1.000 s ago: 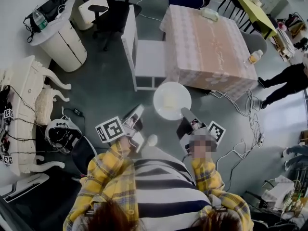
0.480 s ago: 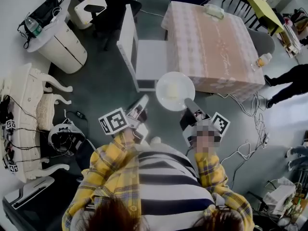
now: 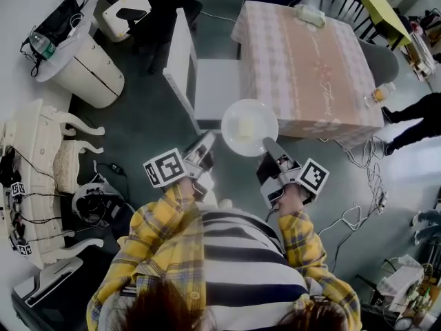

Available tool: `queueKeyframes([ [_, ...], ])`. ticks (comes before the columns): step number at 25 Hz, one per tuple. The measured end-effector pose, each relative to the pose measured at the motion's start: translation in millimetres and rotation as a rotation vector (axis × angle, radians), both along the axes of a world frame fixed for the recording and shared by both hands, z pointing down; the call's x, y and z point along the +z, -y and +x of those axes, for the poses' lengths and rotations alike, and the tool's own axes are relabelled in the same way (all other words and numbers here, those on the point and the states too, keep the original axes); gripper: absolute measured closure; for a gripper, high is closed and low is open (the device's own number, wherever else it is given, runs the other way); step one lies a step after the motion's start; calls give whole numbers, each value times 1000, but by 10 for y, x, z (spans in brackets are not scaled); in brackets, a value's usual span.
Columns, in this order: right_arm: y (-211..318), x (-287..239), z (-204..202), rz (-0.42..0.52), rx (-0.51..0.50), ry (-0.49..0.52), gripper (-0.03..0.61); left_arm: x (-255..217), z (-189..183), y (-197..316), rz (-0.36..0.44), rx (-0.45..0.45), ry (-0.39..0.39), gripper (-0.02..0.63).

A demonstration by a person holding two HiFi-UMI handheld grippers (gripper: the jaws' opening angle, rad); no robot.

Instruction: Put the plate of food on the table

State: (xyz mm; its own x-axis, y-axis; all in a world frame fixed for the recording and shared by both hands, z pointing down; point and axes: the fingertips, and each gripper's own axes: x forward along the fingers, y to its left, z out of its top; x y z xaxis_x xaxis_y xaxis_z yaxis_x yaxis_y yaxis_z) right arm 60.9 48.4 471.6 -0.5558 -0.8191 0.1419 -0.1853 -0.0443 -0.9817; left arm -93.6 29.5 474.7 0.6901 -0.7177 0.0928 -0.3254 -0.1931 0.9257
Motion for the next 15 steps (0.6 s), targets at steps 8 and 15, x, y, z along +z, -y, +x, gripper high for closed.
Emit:
queueKeyframes([
  [8,581,99,-122,-27,24,-19,571,111,-90,619,-27,28,34,626],
  [15,1254,113,-274,-36,79,-25,571,164,-207,1270,-46,89,66,626],
])
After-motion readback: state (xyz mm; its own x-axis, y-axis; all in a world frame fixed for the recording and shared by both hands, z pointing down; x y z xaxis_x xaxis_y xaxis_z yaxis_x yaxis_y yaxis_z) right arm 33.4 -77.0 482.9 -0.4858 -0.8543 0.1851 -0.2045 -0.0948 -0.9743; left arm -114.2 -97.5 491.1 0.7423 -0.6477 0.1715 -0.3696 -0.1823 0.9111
